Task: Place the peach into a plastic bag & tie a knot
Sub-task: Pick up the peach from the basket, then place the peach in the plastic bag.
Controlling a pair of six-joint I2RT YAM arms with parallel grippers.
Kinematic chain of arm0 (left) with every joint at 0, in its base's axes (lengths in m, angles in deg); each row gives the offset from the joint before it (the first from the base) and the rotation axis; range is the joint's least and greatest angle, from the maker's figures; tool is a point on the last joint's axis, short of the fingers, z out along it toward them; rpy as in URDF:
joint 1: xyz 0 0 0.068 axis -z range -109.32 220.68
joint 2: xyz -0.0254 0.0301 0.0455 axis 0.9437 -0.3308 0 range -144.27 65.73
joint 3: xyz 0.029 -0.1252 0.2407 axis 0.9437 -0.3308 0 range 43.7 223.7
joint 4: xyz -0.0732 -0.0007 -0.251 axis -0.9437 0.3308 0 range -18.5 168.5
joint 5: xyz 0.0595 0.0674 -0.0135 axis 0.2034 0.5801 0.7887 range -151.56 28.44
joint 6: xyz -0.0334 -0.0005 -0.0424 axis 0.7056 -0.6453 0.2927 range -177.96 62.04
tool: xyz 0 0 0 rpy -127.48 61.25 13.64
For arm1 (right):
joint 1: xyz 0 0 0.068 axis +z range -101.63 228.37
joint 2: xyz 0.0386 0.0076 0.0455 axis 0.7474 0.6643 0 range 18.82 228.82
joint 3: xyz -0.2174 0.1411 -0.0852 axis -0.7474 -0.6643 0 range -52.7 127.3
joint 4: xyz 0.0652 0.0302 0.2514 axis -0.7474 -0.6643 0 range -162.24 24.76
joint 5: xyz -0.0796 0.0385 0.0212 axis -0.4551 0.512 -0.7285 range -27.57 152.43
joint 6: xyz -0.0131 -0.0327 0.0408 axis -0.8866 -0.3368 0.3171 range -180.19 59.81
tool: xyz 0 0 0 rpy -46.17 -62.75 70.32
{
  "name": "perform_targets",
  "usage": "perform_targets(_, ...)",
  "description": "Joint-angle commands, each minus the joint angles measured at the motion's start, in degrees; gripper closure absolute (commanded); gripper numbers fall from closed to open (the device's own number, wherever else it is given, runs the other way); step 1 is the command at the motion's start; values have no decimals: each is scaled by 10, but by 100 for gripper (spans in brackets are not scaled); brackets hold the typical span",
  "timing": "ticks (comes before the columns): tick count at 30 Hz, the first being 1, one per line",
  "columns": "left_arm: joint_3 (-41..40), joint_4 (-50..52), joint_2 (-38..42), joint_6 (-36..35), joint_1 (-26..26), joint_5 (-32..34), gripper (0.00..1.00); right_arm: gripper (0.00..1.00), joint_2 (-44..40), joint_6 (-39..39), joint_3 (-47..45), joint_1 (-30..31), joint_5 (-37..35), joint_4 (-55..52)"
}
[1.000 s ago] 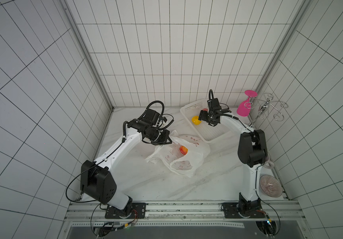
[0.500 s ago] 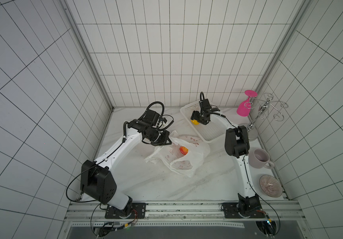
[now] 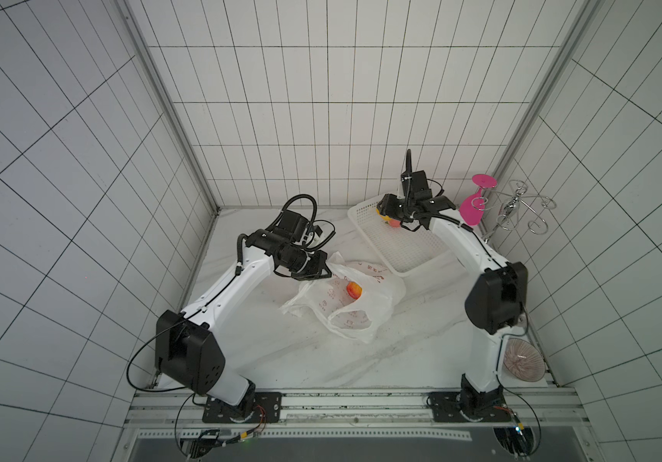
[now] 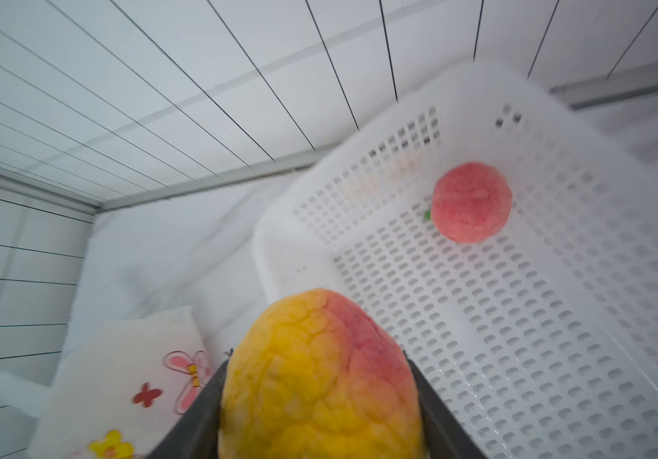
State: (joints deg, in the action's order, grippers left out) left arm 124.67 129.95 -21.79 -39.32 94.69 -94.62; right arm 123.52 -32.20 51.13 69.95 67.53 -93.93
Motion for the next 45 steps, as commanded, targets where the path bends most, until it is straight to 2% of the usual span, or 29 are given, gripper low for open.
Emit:
perform_targets(1, 25, -4, -8, -3, -2, -8, 100, 69, -127, -21, -149, 66, -9, 51)
perform_targets(7, 46, -4, -19, -5, -3, -18, 100, 84, -297, -47, -339, 214, -27, 102)
perform_targets(10, 54, -6, -23, -3, -3, -20, 100, 92, -325, -88, -380, 295, -61, 122)
perform_targets(12, 55, -10, -23, 0, -2, -24, 100, 96, -319, -108, -397, 327, -57, 139)
perform_targets(15, 55, -13, -22, 4, 1, -25, 100, 100, -281, -132, -407, 349, -42, 169)
perform_targets(18, 56, -14, -19, 5, 2, -24, 100, 100, -228, -164, -407, 358, -68, 192)
perform_targets(26, 54, -13, -16, 5, 5, -21, 100, 100, -117, -288, -399, 356, -274, 295)
perform_targets(29, 53, -13, -13, 5, 6, -20, 100, 100, -98, -321, -412, 353, -312, 337)
perform_targets(30, 53, -13, -13, 5, 6, -19, 100, 99, -94, -324, -418, 353, -314, 344)
perform_targets(31, 52, -13, -13, 4, 5, -19, 100, 91, -92, -321, -426, 350, -308, 348)
perform_targets(34, 47, -15, -12, 3, 4, -17, 100, 50, -108, -299, -431, 342, -254, 317)
perform_targets(35, 45, -16, -12, 3, 4, -17, 100, 39, -113, -294, -430, 339, -235, 305)
perform_targets(36, 43, -17, -12, 3, 3, -17, 100, 33, -116, -288, -427, 338, -224, 293)
perform_targets(40, 41, -22, -16, 3, 1, -16, 100, 19, -138, -273, -421, 330, -185, 250)
perform_targets(45, 42, -20, -18, -1, -1, -14, 100, 14, -187, -256, -416, 321, -146, 204)
